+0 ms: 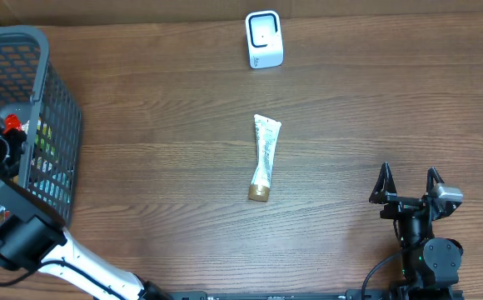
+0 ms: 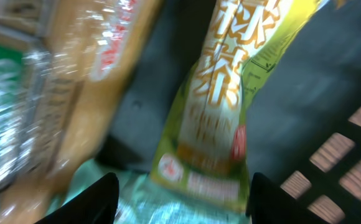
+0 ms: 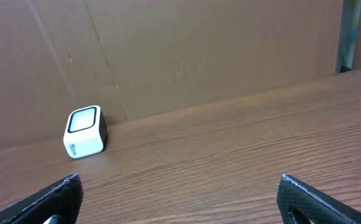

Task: Scan the item barcode
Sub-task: 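Return the left gripper into the basket and grasp the green pouch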

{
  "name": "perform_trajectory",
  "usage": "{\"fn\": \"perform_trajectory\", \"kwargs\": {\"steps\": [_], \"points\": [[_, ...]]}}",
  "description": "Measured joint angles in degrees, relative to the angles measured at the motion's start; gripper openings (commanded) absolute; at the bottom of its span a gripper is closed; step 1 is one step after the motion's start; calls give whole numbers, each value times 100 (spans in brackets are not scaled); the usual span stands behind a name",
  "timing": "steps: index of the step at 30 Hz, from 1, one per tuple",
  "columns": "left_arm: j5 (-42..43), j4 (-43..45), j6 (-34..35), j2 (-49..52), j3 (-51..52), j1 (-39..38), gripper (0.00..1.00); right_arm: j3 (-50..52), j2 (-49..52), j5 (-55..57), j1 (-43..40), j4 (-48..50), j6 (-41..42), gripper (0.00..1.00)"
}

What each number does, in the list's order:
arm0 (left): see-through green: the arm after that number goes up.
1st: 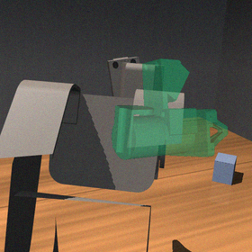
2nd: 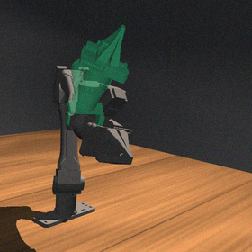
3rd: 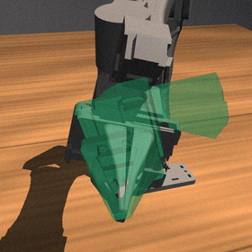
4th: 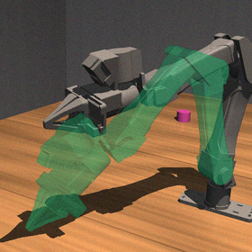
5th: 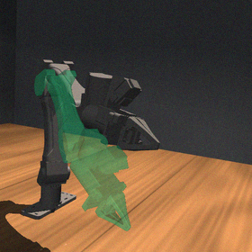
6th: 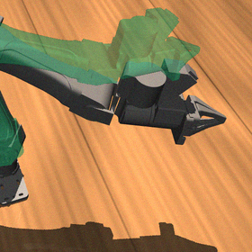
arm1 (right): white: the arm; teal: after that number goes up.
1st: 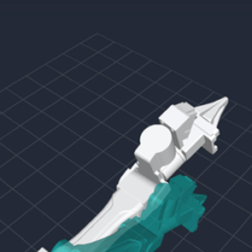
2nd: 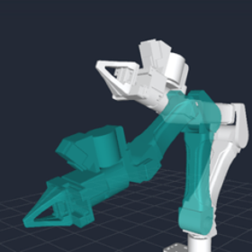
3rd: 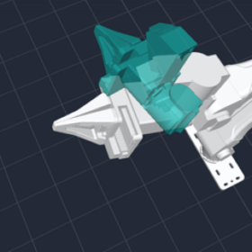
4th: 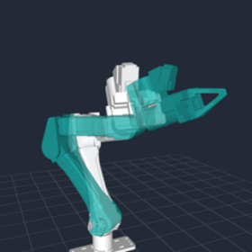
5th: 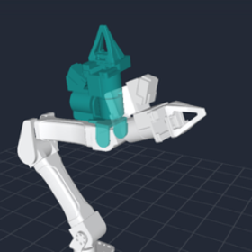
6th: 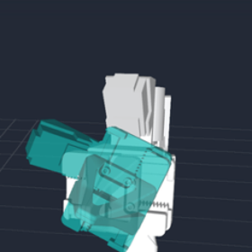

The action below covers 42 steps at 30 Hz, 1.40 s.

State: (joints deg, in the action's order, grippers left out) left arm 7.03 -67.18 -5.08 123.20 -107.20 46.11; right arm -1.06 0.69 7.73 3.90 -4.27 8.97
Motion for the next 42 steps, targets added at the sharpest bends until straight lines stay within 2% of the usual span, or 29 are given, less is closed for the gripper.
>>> {"fn": "perform_trajectory", "kwargs": {"steps": [4, 8, 10, 14, 18, 21, 25, 30, 33, 37, 42], "points": [[4, 116, -114, 299, 2, -44, 56, 0, 0, 2, 2, 0, 0, 100], [0, 125, -138, 579, 2, -37, 29, 0, 0, 2, 0, -2, 0, 100], [20, 129, -162, 599, 2, -37, 23, 0, 0, 0, 0, 0, -2, 100], [83, 59, -175, 599, -26, -37, 19, 0, 0, 0, 0, 0, -2, 100], [87, -402, -98, 649, -323, -37, 18, 0, 0, 0, 0, 0, 0, 100], [90, -896, -22, 758, -949, -37, 18, 0, 0, 0, 0, 2, 0, 100], [133, -1576, 184, 822, -2269, -37, 18, 0, 0, 0, 2, -2, 0, 100], [372, -2391, 498, 798, -4625, -37, 20, 0, 0, 0, 0, 0, -2, 100], [599, -2750, 625, 708, -5639, -37, 20, 0, 0, 2, 0, 0, 2, 100], [1110, -2973, 702, 398, -6454, -42, 24, 0, 0, 0, 0, 2, -2, 100], [1829, -2970, 787, -407, -6662, -389, 31, 0, 0, 2, 0, -2, -2, 100]]}}
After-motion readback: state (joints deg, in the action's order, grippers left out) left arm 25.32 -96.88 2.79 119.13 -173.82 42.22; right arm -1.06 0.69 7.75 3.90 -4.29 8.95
